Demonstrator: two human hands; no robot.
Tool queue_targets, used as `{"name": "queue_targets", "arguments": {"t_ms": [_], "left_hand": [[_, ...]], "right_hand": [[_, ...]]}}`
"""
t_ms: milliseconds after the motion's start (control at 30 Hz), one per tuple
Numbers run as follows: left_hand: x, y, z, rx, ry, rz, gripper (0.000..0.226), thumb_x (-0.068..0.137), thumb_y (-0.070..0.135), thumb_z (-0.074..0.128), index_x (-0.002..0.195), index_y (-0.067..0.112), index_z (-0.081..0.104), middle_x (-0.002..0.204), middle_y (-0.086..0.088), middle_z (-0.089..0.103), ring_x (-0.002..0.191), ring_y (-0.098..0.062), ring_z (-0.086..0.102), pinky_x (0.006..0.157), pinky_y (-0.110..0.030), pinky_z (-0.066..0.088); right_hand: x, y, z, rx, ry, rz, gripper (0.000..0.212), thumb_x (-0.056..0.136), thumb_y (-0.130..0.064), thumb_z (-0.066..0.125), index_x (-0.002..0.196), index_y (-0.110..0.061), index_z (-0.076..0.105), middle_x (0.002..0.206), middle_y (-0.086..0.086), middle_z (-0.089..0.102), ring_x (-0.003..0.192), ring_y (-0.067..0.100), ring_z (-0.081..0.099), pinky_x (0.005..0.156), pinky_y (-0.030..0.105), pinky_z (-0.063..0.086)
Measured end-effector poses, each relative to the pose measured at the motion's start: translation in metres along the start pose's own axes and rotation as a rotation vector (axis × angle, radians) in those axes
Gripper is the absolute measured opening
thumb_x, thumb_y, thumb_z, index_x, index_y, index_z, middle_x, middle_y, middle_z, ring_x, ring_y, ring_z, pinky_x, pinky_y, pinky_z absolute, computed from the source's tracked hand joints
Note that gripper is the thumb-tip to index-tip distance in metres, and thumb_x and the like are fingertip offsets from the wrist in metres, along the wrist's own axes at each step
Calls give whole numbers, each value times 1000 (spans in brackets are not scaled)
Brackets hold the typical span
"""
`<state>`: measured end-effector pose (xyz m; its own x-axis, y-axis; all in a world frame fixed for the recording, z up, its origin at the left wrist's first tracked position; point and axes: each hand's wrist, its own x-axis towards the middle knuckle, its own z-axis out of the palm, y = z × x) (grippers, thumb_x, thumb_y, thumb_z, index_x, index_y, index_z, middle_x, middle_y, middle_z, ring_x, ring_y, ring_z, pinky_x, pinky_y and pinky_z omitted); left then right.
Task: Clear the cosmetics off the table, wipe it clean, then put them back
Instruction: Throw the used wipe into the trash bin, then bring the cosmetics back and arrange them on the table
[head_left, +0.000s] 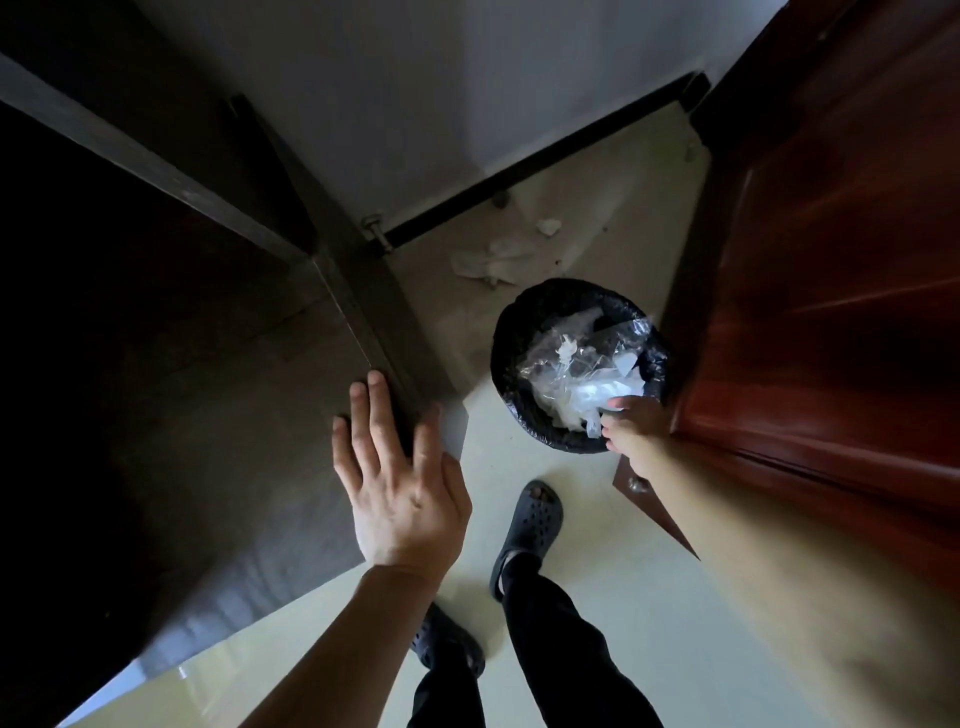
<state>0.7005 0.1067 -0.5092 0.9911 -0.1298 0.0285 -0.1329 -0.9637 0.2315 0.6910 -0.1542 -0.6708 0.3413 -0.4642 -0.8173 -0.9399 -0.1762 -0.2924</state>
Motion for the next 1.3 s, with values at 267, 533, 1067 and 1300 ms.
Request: {"name": "queue_targets", "arguments": {"t_ms": [267, 533, 1067, 1300], "left_hand": [[7, -6, -28, -105, -121, 12, 34, 87, 21, 44, 111, 16, 66, 148, -24, 35, 139, -39, 29, 112, -53, 25], [-14, -45, -147, -216, -489, -117, 34, 95, 23, 42, 125, 26, 57, 127, 0, 54, 116, -21, 51, 97, -33, 43], [-29, -142, -415, -387, -3, -66, 32, 93, 25, 49, 124, 23, 57, 121, 5, 57, 109, -16, 56, 89, -28, 45], [22, -133, -513, -434, 516, -5, 23, 86, 11, 58, 109, 11, 63, 106, -1, 58, 100, -18, 53, 78, -19, 37]], "right_hand": [[-82, -17, -10, -244, 15, -276, 31, 81, -12, 65, 112, -8, 65, 113, 12, 68, 104, 27, 63, 90, 35, 51], [-221, -32, -13, -367, 38, -444, 33, 84, -17, 63, 117, -12, 63, 106, 6, 71, 104, 22, 64, 89, 28, 48], [-514, -207, -7, -307, 81, -1091, 39, 86, -25, 64, 124, -21, 58, 102, -7, 62, 80, 5, 61, 76, 23, 49], [-629, -306, -54, -85, 427, -1669, 31, 81, -13, 68, 112, -19, 65, 95, -9, 61, 76, 0, 57, 69, 13, 42]]}}
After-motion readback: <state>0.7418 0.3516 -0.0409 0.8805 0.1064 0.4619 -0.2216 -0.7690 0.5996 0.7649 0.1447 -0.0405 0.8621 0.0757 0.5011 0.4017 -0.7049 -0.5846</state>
